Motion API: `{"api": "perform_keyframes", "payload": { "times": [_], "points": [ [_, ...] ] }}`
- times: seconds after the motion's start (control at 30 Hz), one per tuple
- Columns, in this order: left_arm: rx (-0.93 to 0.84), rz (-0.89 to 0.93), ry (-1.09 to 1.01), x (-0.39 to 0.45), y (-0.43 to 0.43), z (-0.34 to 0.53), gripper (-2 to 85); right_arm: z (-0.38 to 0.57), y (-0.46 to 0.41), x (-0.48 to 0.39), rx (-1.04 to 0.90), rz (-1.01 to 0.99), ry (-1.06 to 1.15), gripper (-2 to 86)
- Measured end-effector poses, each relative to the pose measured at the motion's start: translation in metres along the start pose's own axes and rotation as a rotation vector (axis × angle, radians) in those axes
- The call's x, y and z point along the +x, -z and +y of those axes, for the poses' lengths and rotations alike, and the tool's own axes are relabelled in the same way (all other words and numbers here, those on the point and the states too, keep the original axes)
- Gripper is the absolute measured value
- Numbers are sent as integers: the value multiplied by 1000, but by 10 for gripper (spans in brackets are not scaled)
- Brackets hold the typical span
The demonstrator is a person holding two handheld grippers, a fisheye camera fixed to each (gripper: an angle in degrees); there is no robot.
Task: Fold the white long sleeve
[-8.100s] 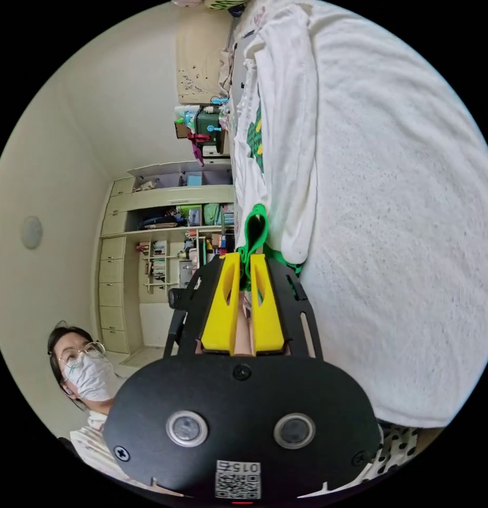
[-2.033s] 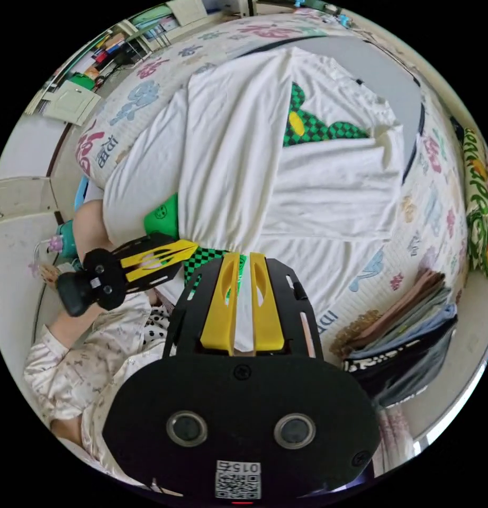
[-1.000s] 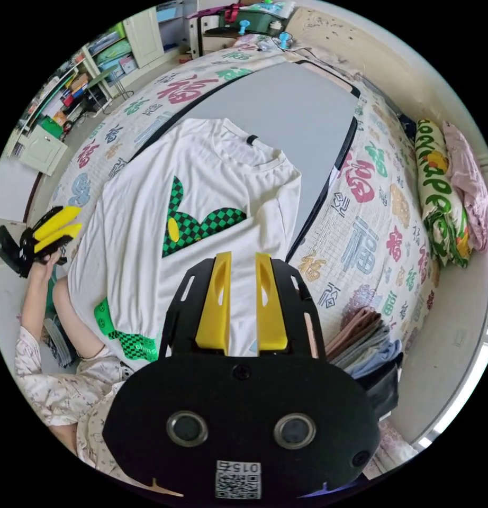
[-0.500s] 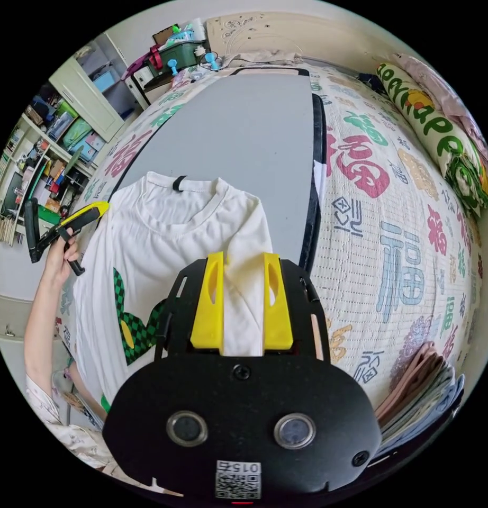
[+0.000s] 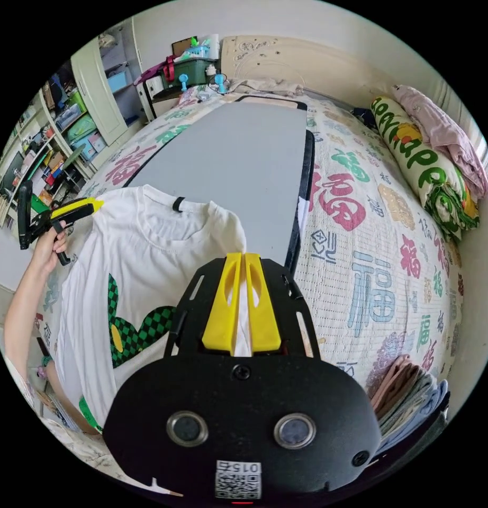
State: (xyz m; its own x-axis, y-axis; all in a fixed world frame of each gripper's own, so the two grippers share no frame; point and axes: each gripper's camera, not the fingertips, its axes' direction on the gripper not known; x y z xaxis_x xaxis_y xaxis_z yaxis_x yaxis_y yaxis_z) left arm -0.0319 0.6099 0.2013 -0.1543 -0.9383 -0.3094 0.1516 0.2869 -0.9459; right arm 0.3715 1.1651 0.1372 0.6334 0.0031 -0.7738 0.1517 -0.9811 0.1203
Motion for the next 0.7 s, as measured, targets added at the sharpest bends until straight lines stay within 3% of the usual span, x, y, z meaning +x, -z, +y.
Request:
{"api": "perform_keyframes", "payload": {
  "times": [0.1,0.23,0.33,0.47,0.57,0.7],
  "points": [
    [143,85,-82,28,68,38,6,50,78,7,109,-61,57,-2],
    [274,164,-306,91,183,157,5,170,201,15,297,-180,143,0],
    [219,224,-451,137,235,272,5,278,254,21,327,-235,165,0],
    [8,308,-547,193,238,408,5,401,259,23,118,-368,156,-2],
    [-92,224,-611,231,224,454,4,450,259,21,36,-389,143,-3],
    [-57,256,-590,243,226,465,4,467,288,40,74,-423,59,-4]
  ]
}}
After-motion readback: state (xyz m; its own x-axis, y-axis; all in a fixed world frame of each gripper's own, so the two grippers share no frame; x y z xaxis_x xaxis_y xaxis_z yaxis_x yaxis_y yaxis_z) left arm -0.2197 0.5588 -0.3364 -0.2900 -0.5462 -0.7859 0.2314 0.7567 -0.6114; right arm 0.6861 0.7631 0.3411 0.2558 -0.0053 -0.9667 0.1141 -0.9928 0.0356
